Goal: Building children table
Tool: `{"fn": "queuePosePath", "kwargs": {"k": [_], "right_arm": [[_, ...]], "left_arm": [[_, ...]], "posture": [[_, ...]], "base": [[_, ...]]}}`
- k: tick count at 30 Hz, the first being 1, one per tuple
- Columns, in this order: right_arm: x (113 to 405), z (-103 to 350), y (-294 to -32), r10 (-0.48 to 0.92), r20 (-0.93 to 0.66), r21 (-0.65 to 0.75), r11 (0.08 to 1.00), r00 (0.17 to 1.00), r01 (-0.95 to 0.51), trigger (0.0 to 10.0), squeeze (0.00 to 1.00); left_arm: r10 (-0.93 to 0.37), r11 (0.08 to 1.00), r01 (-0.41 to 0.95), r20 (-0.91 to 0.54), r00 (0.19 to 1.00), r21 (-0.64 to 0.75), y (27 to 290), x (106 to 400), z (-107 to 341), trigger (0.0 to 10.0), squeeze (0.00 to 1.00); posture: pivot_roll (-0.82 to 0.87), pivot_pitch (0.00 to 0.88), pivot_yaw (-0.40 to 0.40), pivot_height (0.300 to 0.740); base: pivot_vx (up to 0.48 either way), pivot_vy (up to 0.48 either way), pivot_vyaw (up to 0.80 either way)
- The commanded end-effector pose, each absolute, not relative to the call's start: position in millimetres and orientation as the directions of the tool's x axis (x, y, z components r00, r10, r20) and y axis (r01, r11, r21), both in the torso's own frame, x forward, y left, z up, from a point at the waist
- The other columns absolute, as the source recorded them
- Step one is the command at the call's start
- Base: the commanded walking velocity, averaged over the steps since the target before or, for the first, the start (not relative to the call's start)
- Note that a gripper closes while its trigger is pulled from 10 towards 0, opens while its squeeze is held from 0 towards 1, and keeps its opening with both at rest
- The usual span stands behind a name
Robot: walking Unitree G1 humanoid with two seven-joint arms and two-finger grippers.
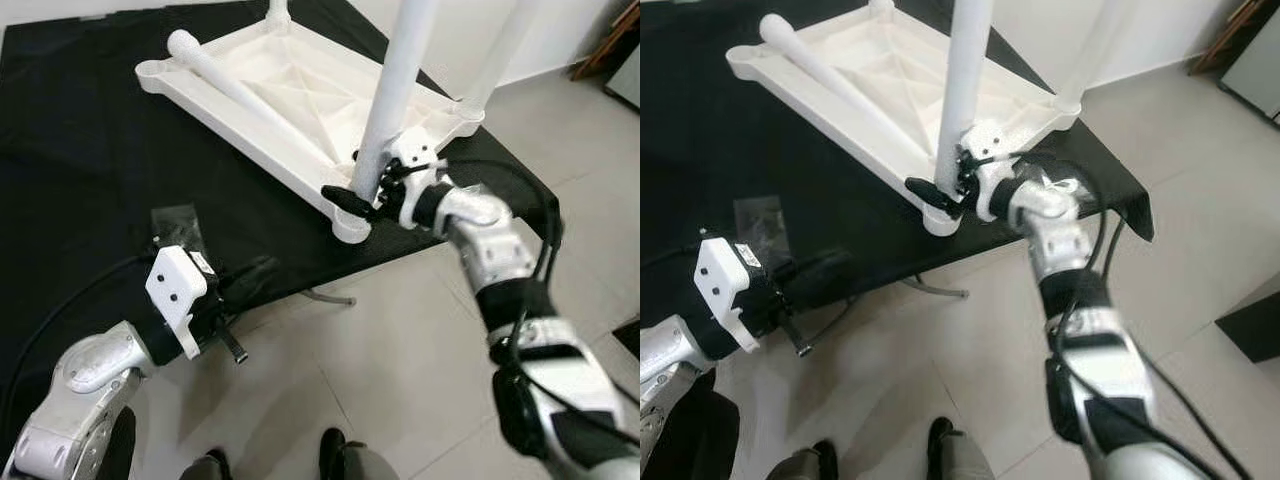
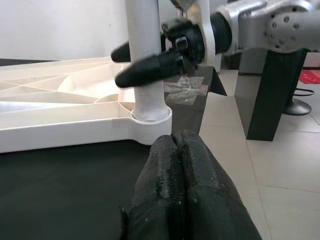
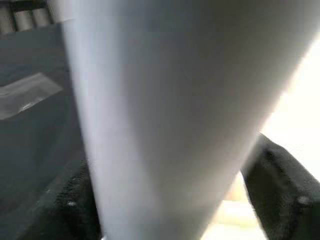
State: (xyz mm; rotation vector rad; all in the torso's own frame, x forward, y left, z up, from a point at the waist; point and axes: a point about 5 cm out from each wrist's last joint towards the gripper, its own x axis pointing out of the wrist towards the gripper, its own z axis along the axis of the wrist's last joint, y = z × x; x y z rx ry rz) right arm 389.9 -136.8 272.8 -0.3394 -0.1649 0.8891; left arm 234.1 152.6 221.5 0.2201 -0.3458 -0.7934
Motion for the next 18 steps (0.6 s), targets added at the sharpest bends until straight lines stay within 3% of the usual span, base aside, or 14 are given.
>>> {"fn": "queuePosePath", "kwargs": {"k": [1,2,5,11,13,14,15,16,17,18], "right_arm": [[390,269,-138,0.8,-0.047,-0.368,0.543,0.598,-0.755,2.1,0.0],[390,269,-140,0.818,-0.076,-0.366,0.51,0.571,-0.779,0.0,0.0],[390,269,-142,0.844,-0.109,-0.362,0.458,0.525,-0.812,0.0,0.0],[394,265,-142,0.837,-0.119,-0.37,0.462,0.535,-0.806,0.0,0.0],[396,262,-145,0.802,-0.128,-0.364,0.51,0.584,-0.779,0.0,0.0],[402,256,-149,0.721,-0.12,-0.357,0.61,0.682,-0.708,0.0,0.0],[402,256,-149,0.721,-0.12,-0.357,0.61,0.682,-0.708,0.0,0.0],[405,253,-152,0.657,-0.115,-0.354,0.674,0.745,-0.648,0.0,0.0],[410,237,-154,0.442,-0.049,-0.206,0.873,0.896,-0.442,0.0,0.0],[410,237,-154,0.442,-0.049,-0.206,0.873,0.896,-0.442,0.0,0.0]], "left_arm": [[-0.732,0.679,0.663,0.221,0.645,0.316,151,230,220,10.0,0.0],[-0.732,0.679,0.662,0.219,0.645,0.317,151,230,220,10.0,0.0],[-0.732,0.679,0.661,0.216,0.647,0.32,151,230,220,10.0,0.0],[-0.731,0.68,0.66,0.218,0.647,0.319,152,229,222,10.0,0.0],[-0.731,0.679,0.661,0.218,0.647,0.319,151,229,222,10.0,0.0],[-0.731,0.68,0.661,0.218,0.647,0.318,151,228,222,10.0,0.0],[-0.731,0.68,0.661,0.218,0.647,0.318,151,228,222,10.0,0.0],[-0.731,0.68,0.661,0.218,0.647,0.317,152,228,222,10.0,0.0],[-0.73,0.681,0.661,0.216,0.649,0.316,153,228,222,10.0,0.0],[-0.73,0.681,0.661,0.216,0.649,0.316,153,228,222,10.0,0.0]], "posture": [[0.11,0.288,-0.122,0.74],[0.11,0.288,-0.123,0.74],[0.11,0.289,-0.123,0.74],[0.11,0.295,-0.121,0.74],[0.1,0.298,-0.128,0.74],[0.1,0.298,-0.134,0.74],[0.1,0.298,-0.134,0.74],[0.1,0.298,-0.134,0.74],[0.1,0.31,-0.122,0.74],[0.1,0.31,-0.122,0.74]], "base": [[0.0,0.0,0.0],[0.0,0.0,0.0],[0.0,0.0,0.0],[0.0,0.0,0.0],[0.0,0.0,0.0],[0.0,0.0,0.0],[0.0,0.0,0.0],[0.0,0.0,0.0],[0.0,0.0,0.0],[0.0,0.0,0.0]]}}
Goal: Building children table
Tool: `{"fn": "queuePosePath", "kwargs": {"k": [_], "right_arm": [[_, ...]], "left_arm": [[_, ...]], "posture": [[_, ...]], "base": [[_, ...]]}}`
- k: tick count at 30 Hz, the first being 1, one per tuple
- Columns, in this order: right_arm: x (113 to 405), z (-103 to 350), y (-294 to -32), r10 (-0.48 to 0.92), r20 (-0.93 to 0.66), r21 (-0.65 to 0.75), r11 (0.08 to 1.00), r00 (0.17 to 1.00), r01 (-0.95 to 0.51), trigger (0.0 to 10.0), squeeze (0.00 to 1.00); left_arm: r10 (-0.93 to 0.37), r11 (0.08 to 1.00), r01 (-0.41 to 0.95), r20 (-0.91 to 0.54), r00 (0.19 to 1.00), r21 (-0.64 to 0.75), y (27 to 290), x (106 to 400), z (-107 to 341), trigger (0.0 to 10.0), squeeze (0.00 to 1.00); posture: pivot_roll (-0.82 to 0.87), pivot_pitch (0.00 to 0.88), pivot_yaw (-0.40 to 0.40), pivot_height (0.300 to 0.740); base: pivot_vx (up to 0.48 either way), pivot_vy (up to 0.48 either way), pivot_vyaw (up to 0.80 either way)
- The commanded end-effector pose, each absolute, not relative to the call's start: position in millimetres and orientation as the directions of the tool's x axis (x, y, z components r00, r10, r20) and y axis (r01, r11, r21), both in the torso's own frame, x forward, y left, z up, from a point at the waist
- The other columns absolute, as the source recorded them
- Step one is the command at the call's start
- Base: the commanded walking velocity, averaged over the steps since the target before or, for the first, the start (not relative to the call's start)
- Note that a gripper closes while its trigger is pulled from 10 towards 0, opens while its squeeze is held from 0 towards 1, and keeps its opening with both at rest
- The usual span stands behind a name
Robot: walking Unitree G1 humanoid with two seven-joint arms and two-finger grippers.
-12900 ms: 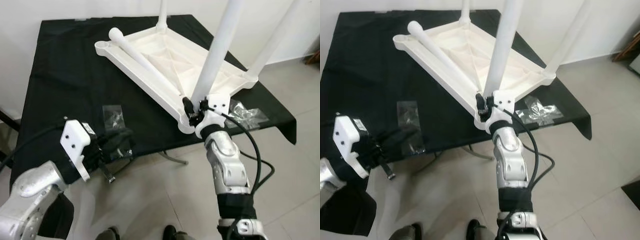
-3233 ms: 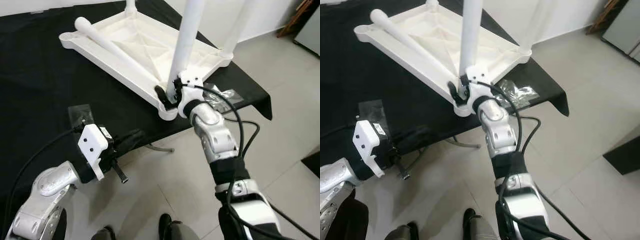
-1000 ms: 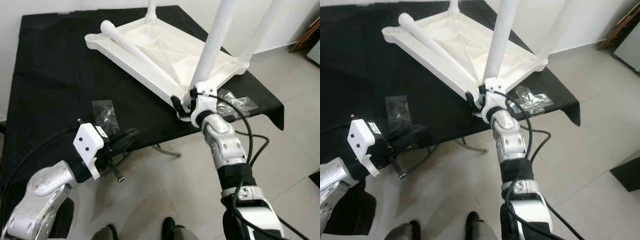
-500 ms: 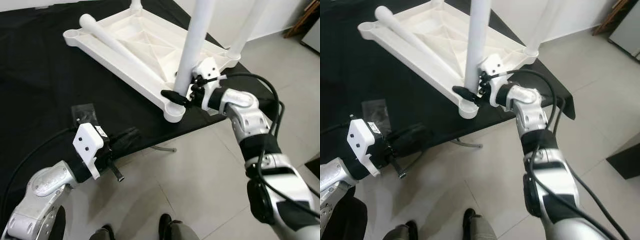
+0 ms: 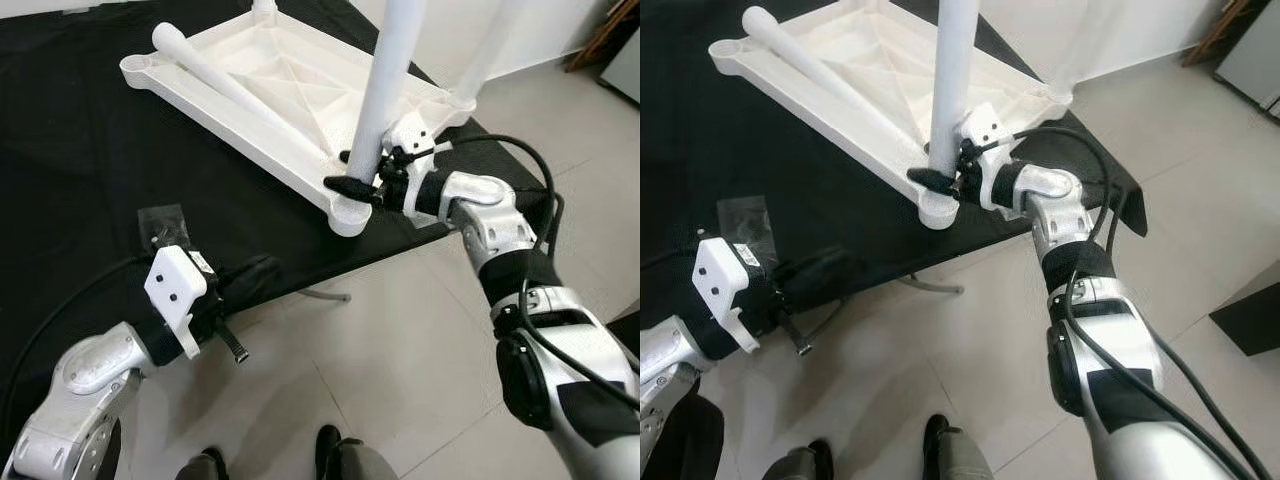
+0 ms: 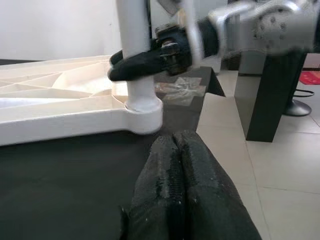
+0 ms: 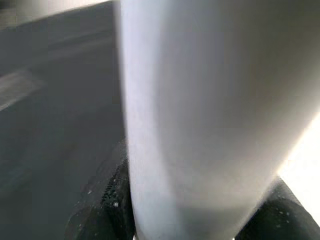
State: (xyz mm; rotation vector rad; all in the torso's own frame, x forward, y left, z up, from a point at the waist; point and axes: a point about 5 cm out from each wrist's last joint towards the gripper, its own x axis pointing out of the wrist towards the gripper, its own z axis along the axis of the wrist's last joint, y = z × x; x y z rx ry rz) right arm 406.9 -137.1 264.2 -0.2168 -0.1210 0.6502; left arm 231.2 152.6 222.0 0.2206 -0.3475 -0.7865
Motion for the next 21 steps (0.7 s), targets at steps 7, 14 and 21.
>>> {"fn": "queuePosePath", "kwargs": {"k": [7,14,21], "right_arm": [[407,229,-112,0.228,0.018,0.025,0.973,0.974,-0.228,2.0,0.0],[402,249,-49,0.431,0.146,0.082,0.892,0.891,-0.445,10.0,1.0],[371,268,-28,0.639,0.325,0.129,0.701,0.697,-0.702,10.0,1.0]], "left_arm": [[-0.734,0.677,0.668,0.231,0.638,0.308,149,232,223,10.0,0.0],[-0.737,0.675,0.669,0.237,0.633,0.31,145,233,222,10.0,0.0],[-0.684,0.725,0.611,0.223,0.695,0.319,151,241,220,10.0,0.0]], "posture": [[0.08,0.291,-0.111,0.74],[0.1,0.278,-0.123,0.74],[0.07,0.286,-0.111,0.74]], "base": [[0.0,0.0,0.0],[0.0,0.0,0.0],[0.0,0.0,0.0]]}}
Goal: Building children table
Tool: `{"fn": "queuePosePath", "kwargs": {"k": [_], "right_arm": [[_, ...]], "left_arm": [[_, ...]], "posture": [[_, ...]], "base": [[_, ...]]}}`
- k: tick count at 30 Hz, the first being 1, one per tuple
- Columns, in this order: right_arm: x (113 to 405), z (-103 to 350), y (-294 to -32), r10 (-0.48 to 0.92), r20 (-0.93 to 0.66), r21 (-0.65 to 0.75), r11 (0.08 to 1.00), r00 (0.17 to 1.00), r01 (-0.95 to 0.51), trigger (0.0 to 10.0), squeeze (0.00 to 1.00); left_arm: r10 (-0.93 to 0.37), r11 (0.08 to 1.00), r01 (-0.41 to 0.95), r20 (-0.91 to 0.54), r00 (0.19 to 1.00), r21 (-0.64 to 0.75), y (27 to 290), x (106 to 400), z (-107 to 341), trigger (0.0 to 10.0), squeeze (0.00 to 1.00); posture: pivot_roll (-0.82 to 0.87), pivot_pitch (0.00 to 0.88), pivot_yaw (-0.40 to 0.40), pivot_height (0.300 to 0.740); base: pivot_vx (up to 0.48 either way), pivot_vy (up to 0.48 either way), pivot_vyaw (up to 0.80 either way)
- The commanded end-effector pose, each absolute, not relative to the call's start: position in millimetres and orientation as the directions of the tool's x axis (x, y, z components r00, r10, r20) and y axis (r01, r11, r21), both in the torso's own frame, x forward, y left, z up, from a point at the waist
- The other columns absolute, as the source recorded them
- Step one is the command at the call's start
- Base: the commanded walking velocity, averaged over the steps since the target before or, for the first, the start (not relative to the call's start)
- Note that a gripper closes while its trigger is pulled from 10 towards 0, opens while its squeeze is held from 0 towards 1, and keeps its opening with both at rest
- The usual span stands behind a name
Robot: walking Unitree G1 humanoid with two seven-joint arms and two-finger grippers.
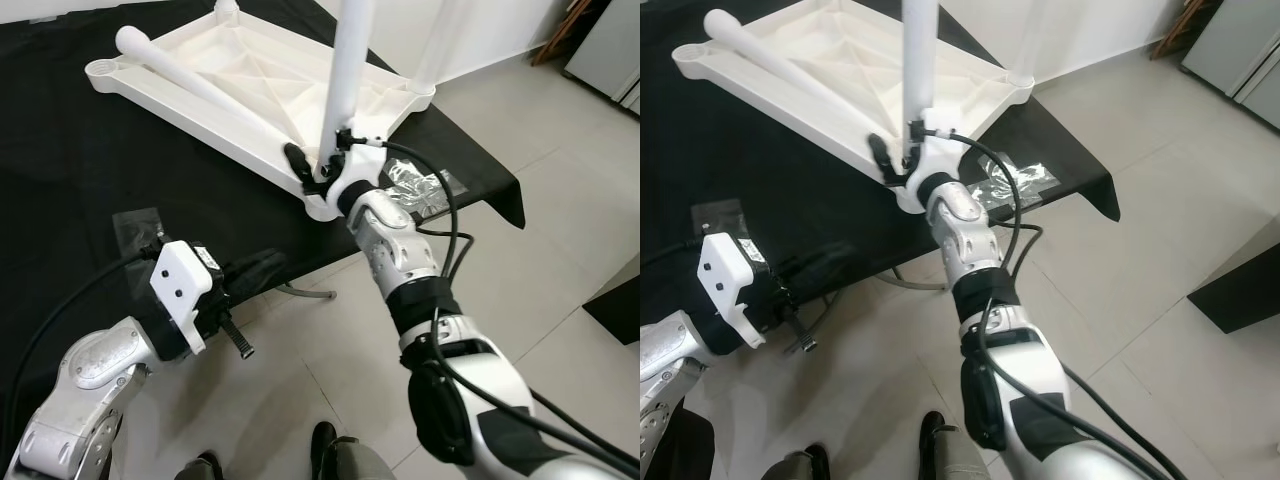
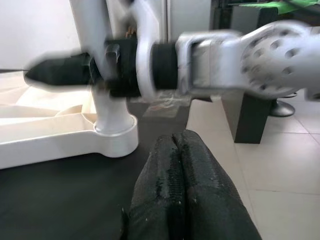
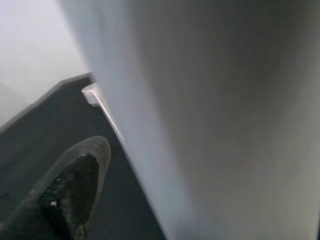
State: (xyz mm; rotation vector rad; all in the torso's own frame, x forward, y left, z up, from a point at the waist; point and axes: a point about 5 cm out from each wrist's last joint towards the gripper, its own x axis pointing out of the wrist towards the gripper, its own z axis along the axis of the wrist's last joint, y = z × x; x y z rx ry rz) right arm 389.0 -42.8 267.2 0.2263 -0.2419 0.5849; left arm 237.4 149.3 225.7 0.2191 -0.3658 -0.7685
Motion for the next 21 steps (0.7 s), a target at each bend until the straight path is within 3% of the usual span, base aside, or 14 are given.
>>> {"fn": "queuePosePath", "kwargs": {"k": [1,2,3,4,5,6,7,11,12,13,21], "right_arm": [[371,268,-28,0.639,0.325,0.129,0.701,0.697,-0.702,10.0,1.0],[371,268,-28,0.639,0.325,0.129,0.701,0.697,-0.702,10.0,1.0],[356,264,-27,0.718,0.328,0.086,0.624,0.613,-0.777,10.0,1.0],[356,264,-27,0.718,0.328,0.086,0.624,0.613,-0.777,10.0,1.0],[343,256,-29,0.777,0.311,0.041,0.565,0.547,-0.824,10.0,0.97],[334,246,-34,0.804,0.284,0.025,0.538,0.522,-0.842,10.0,0.44],[331,235,-41,0.807,0.258,0.017,0.545,0.53,-0.838,10.0,0.07],[329,228,-48,0.801,0.24,0.017,0.561,0.548,-0.828,10.0,0.07],[329,220,-56,0.788,0.22,0.016,0.587,0.575,-0.81,10.0,0.0],[330,211,-66,0.755,0.199,0.016,0.634,0.624,-0.773,10.0,0.0],[326,195,-94,0.624,0.159,-0.002,0.775,0.765,-0.632,10.0,0.0]], "left_arm": [[-0.684,0.725,0.611,0.223,0.695,0.319,151,241,220,10.0,0.0],[-0.684,0.725,0.611,0.223,0.695,0.319,151,241,220,10.0,0.0],[-0.651,0.752,0.578,0.219,0.727,0.319,153,246,218,10.0,0.0],[-0.651,0.752,0.578,0.219,0.727,0.319,153,246,218,10.0,0.0],[-0.602,0.788,0.529,0.213,0.77,0.314,157,252,216,10.0,0.0],[-0.538,0.829,0.467,0.209,0.817,0.308,163,259,214,10.0,0.0],[-0.469,0.865,0.399,0.206,0.859,0.305,170,265,213,10.0,0.0],[-0.417,0.887,0.347,0.205,0.886,0.304,176,269,213,10.0,0.0],[-0.369,0.904,0.3,0.202,0.907,0.306,182,273,212,10.0,0.0],[-0.319,0.92,0.252,0.2,0.926,0.301,188,275,212,10.0,0.0],[-0.203,0.95,0.141,0.206,0.957,0.28,200,282,214,10.0,0.0]], "posture": [[0.07,0.286,-0.111,0.74],[0.07,0.286,-0.111,0.74],[0.06,0.287,-0.111,0.74],[0.06,0.287,-0.111,0.74],[0.05,0.291,-0.111,0.74],[0.04,0.291,-0.114,0.74],[0.02,0.294,-0.113,0.74],[0.02,0.294,-0.112,0.74],[0.02,0.295,-0.107,0.74],[0.02,0.299,-0.101,0.74],[0.01,0.297,-0.092,0.74]], "base": [[0.0,0.0,0.0],[0.0,0.0,0.0],[0.0,0.0,0.0],[0.0,0.0,0.0],[0.0,0.0,0.0],[0.0,0.0,0.0],[0.0,0.0,0.0],[0.0,0.0,0.0],[0.0,0.0,0.0],[0.0,0.0,0.0],[0.0,0.0,0.0]]}}
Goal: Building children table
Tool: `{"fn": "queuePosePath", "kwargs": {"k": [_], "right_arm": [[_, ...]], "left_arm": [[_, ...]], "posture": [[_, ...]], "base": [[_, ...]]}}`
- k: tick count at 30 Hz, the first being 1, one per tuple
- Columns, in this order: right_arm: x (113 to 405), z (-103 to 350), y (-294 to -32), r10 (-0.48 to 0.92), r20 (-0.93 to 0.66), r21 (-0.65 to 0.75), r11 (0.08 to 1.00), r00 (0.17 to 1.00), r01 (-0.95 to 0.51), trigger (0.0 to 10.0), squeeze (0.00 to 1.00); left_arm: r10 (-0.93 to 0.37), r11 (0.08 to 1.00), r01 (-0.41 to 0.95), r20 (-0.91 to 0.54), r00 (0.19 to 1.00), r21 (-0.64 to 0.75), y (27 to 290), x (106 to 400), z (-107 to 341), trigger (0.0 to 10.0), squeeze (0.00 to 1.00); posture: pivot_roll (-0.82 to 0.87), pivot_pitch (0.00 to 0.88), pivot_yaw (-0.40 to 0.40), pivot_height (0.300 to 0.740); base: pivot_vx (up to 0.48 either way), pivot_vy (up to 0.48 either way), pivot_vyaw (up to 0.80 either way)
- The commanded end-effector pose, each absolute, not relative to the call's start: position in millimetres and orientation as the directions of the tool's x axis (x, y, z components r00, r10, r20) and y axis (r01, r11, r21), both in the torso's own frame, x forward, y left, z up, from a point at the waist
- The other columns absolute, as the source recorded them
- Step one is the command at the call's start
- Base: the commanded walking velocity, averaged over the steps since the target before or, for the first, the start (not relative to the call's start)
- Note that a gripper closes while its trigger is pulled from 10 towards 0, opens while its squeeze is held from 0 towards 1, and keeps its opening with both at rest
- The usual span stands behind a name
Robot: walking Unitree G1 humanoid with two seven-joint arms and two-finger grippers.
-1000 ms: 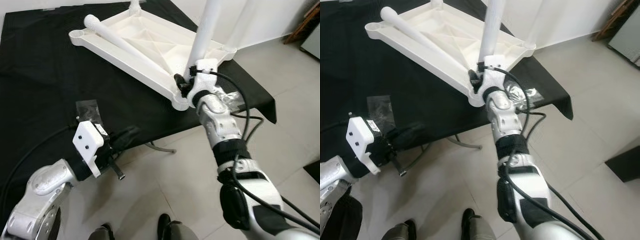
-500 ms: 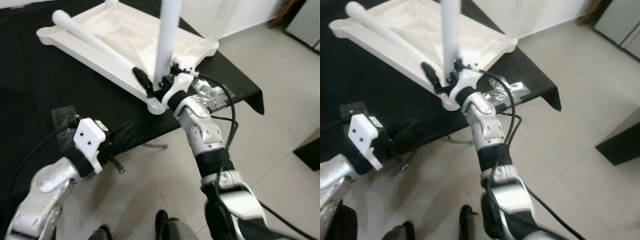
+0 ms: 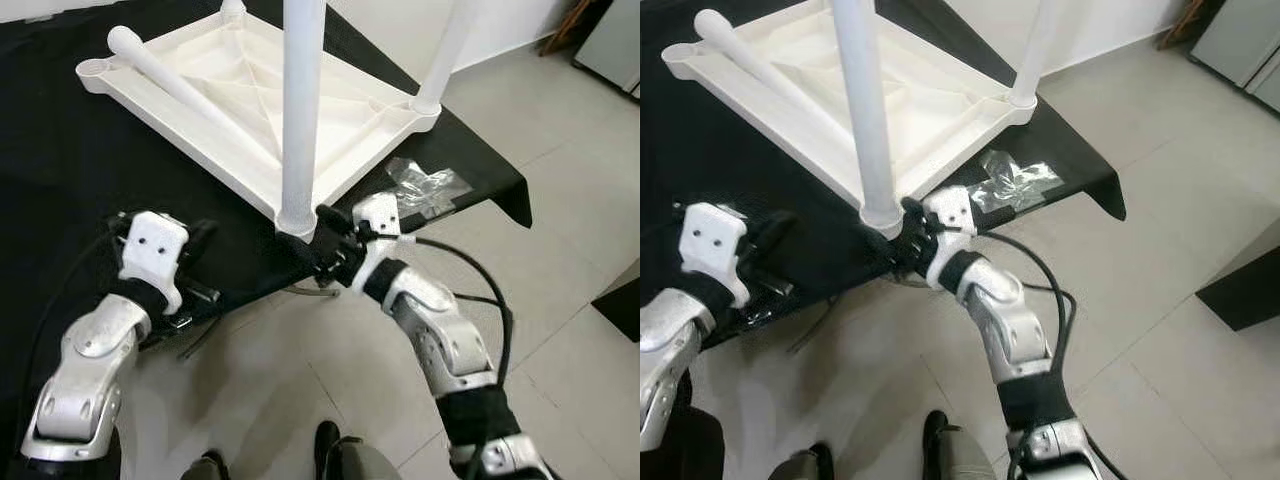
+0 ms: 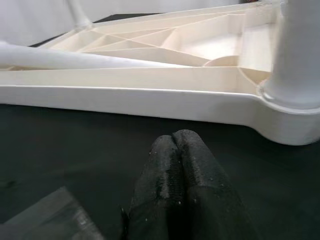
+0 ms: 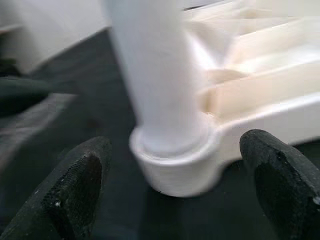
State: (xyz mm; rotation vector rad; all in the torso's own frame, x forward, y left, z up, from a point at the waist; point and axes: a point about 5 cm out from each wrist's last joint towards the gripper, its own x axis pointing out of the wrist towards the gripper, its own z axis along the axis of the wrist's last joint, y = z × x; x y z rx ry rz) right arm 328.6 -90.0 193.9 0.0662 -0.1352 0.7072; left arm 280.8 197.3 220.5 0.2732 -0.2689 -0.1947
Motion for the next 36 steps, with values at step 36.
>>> {"fn": "queuePosePath", "kwargs": {"k": [36], "right_arm": [[306,183,-126,0.519,0.141,-0.069,0.854,0.843,-0.515,10.0,0.0]], "left_arm": [[0.159,0.983,-0.145,0.136,0.978,-0.109,244,235,165,10.0,0.0]], "posture": [[0.02,0.272,-0.096,0.74]], "base": [[0.0,-0.248,0.0]]}}
